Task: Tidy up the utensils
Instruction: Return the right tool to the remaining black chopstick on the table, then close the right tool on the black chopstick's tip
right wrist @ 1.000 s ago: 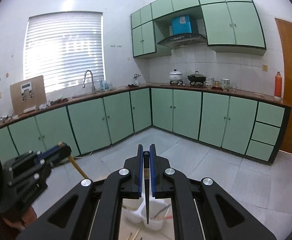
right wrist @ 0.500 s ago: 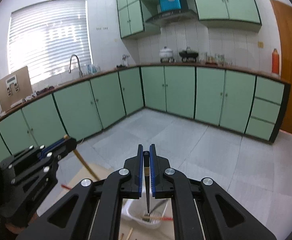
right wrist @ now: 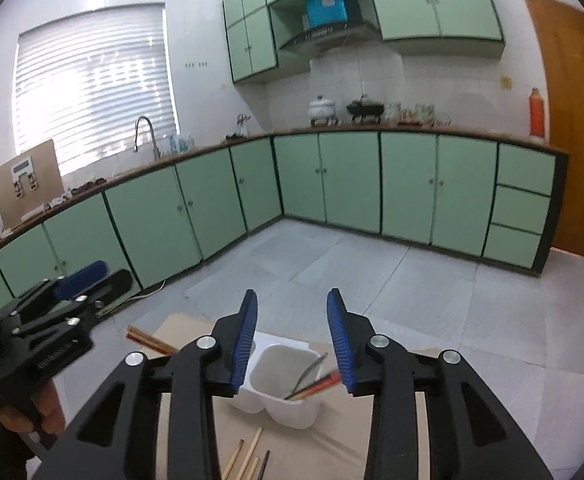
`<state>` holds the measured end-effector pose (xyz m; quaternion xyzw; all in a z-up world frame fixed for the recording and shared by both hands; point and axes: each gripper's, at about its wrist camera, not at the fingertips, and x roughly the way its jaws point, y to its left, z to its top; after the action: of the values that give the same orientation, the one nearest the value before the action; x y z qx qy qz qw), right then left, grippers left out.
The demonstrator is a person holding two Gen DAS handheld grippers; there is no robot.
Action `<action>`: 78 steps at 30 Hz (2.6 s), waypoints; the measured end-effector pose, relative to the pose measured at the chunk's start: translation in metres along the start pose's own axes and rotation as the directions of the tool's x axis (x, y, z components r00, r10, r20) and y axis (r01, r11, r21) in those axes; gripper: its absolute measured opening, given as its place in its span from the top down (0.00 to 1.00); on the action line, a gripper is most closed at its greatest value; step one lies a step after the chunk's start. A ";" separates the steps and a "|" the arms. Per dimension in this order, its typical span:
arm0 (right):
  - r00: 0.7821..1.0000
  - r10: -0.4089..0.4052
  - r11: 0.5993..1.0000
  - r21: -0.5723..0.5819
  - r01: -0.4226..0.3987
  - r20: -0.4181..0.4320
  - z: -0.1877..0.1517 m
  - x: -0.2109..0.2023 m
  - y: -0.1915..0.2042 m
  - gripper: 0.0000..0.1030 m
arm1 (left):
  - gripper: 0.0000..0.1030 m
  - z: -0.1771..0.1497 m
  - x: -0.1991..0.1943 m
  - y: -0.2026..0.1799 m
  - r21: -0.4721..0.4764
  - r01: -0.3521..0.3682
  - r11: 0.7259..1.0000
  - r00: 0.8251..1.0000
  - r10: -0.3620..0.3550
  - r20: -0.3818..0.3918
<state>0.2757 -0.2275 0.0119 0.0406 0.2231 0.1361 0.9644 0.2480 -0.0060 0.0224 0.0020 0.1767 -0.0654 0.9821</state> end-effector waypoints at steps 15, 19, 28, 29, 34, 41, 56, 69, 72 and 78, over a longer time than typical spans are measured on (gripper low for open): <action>0.997 -0.083 0.997 0.000 0.083 -0.004 -0.123 -0.078 0.016 0.20 | 0.16 -0.097 -0.086 -0.009 0.024 -0.050 0.998 0.999 0.050 0.021; 0.996 -0.075 0.997 0.021 0.076 -0.046 -0.156 -0.084 0.021 0.18 | 0.14 -0.122 -0.093 -0.013 0.058 -0.053 0.997 0.998 0.054 -0.012; 0.990 -0.085 0.996 0.031 0.089 -0.116 -0.212 -0.094 0.031 0.20 | 0.14 -0.178 -0.101 -0.007 0.055 -0.056 0.997 0.990 0.063 -0.128; 0.989 -0.088 0.995 0.030 0.092 -0.117 -0.216 -0.096 0.032 0.21 | 0.14 -0.183 -0.103 -0.007 0.053 -0.056 0.997 0.989 0.063 -0.135; 0.986 -0.083 0.995 0.041 0.090 -0.144 -0.234 -0.102 0.038 0.33 | 0.14 -0.198 -0.110 -0.003 0.027 -0.064 0.998 0.984 0.067 -0.165; 0.978 -0.051 0.998 0.023 0.057 -0.203 -0.262 -0.105 0.057 0.53 | 0.20 -0.219 -0.118 -0.015 0.019 -0.049 0.999 0.976 0.052 -0.213; 0.947 0.005 1.000 0.020 0.002 -0.321 -0.294 -0.091 0.074 0.82 | 0.24 -0.244 -0.120 -0.018 0.027 -0.060 0.998 0.962 0.066 -0.267; 0.946 -0.024 0.999 -0.027 0.017 -0.323 -0.304 -0.082 0.084 0.93 | 0.26 -0.257 -0.117 -0.025 0.039 -0.033 0.999 0.954 0.044 -0.297; 0.949 -0.042 0.998 -0.053 0.027 -0.312 -0.305 -0.083 0.087 0.94 | 0.26 -0.259 -0.117 -0.027 0.040 -0.025 0.999 0.953 0.036 -0.300; 0.954 -0.056 0.998 -0.026 0.050 -0.295 -0.300 -0.088 0.075 0.94 | 0.28 -0.263 -0.114 -0.037 0.045 0.001 0.999 0.948 0.014 -0.317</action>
<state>0.0490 -0.1745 -0.2099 0.0052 0.3644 0.1167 0.9239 0.0461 -0.0206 -0.1841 0.0352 0.3309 -0.0649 0.9408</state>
